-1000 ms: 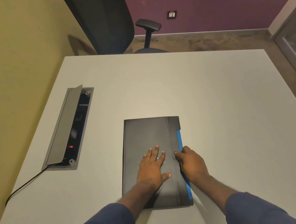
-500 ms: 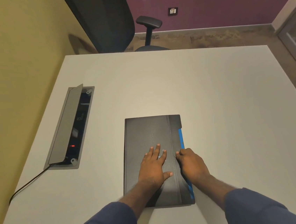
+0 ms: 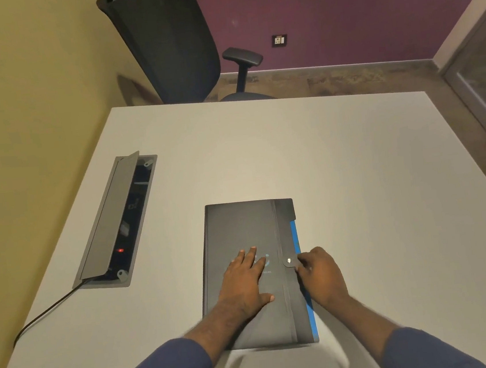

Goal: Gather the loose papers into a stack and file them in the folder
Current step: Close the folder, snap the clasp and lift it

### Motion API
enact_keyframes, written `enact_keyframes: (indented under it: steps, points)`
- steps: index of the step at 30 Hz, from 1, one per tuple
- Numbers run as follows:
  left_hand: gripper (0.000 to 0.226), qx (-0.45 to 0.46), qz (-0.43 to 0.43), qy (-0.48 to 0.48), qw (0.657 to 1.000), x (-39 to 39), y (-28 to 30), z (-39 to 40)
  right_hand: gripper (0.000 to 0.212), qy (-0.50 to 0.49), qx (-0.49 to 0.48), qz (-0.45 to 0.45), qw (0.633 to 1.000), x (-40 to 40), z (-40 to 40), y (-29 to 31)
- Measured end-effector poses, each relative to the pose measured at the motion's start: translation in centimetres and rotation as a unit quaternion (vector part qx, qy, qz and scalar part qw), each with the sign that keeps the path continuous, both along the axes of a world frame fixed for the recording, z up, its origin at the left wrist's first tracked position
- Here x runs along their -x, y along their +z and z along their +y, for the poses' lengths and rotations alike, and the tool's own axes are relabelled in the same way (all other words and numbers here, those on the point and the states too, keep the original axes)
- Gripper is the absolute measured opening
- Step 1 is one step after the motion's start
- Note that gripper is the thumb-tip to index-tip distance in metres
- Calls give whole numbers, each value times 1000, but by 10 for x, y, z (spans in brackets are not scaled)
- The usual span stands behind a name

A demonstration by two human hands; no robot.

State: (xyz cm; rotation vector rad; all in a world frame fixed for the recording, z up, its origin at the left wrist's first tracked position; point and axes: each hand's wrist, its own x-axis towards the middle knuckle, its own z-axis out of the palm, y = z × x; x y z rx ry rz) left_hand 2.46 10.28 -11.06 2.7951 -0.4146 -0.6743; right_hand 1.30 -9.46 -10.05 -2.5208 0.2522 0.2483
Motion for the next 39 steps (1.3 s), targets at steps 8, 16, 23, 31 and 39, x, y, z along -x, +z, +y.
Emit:
enact_keyframes:
  steps: [8, 16, 23, 31, 39]
  points:
    - [98, -33, -51, 277, 959, 16, 15, 56, 49, -178, -59, 111, 976, 23, 9, -5]
    - [82, 12, 42, 428, 903, 19, 23, 50, 37, -202, -122, 143, 961, 29, 25, 5]
    - [59, 90, 56, 449, 887, 17, 18, 69, 16, -168, -144, 151, 964, 34, 19, 4]
    - [43, 144, -32, 456, 878, 5, 43, 95, 32, -153, -171, 94, 969, 15, 48, 24]
    - [39, 164, -78, 481, 858, -32, 53, 161, 33, -72, -145, 105, 981, -39, 101, 42]
